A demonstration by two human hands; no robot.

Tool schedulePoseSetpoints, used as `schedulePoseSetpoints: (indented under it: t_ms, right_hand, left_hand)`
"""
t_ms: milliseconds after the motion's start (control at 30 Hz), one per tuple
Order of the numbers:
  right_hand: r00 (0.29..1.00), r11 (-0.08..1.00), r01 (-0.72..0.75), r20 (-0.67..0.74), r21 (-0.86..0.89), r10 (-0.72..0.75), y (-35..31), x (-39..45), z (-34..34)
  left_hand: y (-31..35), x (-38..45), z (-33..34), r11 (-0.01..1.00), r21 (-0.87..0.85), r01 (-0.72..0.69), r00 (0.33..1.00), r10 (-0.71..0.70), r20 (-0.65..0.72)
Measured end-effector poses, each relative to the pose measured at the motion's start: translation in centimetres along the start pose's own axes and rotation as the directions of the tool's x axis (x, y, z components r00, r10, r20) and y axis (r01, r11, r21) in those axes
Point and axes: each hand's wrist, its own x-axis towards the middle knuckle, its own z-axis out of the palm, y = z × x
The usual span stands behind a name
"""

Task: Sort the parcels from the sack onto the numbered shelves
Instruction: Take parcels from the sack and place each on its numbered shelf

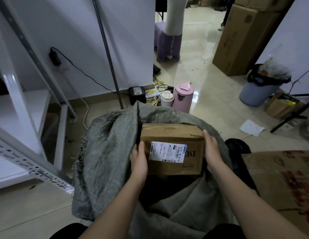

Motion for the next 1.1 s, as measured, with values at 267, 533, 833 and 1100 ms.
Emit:
schedulePoseSetpoints:
  t_ms: [267, 533, 833, 1100]
  right_hand:
    - [0.998, 0.99, 0.045, 0.047, -0.134, -0.039, -0.3, -0.4, -0.2]
    - [0.979, 0.979, -0.205, 0.004, 0.02, 0.205, 1.1, -0.6, -0.4]
    - [0.925, 0.897, -0.375, 0.025, 0.234, 0.38, 2.2, -1.3, -2.2]
    - [0.93, 0.87, -0.354, 0.032, 0.343, 0.366, 2.1, -1.0, -2.9]
  left_hand:
    - [-1.4, -1.0, -0.4, 0.989, -0.07, -0.131, 0.99, 0.126, -0.066]
    - [-0.4, -2.2, -2.2, 0.827, 0.267, -0.494, 0.869, 0.463, 0.174]
    - [-0.2, -3.2, -3.0, 0.692, 0.344, -0.635, 0.773, 0.568, 0.283]
    - [1.1, -4.0, -2.9, 0.572, 0.398, -0.717, 0.697, 0.598, 0.396]
